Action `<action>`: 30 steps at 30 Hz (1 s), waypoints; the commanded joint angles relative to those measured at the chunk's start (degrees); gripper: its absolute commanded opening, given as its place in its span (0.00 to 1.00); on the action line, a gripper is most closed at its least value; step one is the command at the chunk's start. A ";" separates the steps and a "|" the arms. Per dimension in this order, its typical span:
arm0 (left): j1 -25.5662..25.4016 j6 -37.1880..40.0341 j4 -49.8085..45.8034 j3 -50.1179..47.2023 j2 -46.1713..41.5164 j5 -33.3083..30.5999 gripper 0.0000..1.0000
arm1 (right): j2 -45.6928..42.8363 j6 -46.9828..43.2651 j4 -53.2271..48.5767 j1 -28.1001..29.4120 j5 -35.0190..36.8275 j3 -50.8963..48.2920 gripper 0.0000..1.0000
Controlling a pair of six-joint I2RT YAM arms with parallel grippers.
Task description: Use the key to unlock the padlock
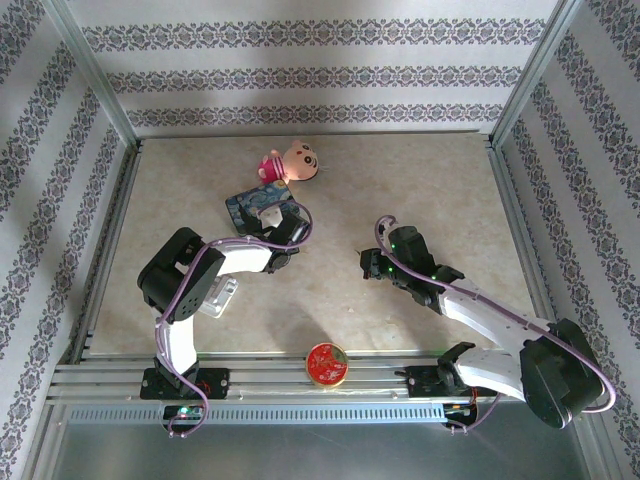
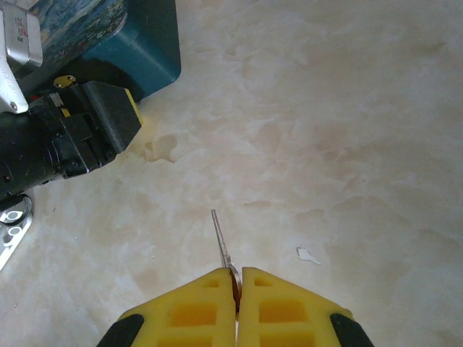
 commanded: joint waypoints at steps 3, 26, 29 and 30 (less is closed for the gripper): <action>0.97 0.10 3.53 -0.98 1.20 -1.94 0.45 | 0.70 0.35 1.59 -0.27 -1.04 1.67 0.00; -1.08 -7.20 2.83 -5.54 -3.37 9.90 0.00 | 1.32 0.94 1.48 1.79 2.27 -1.37 0.00; -2.21 -10.24 3.37 -6.35 -4.25 12.67 0.00 | 1.32 1.12 2.09 2.20 2.56 -2.26 0.00; -2.65 -11.29 3.72 -6.53 -4.43 13.77 0.00 | 1.33 1.21 2.41 2.38 2.71 -2.56 0.00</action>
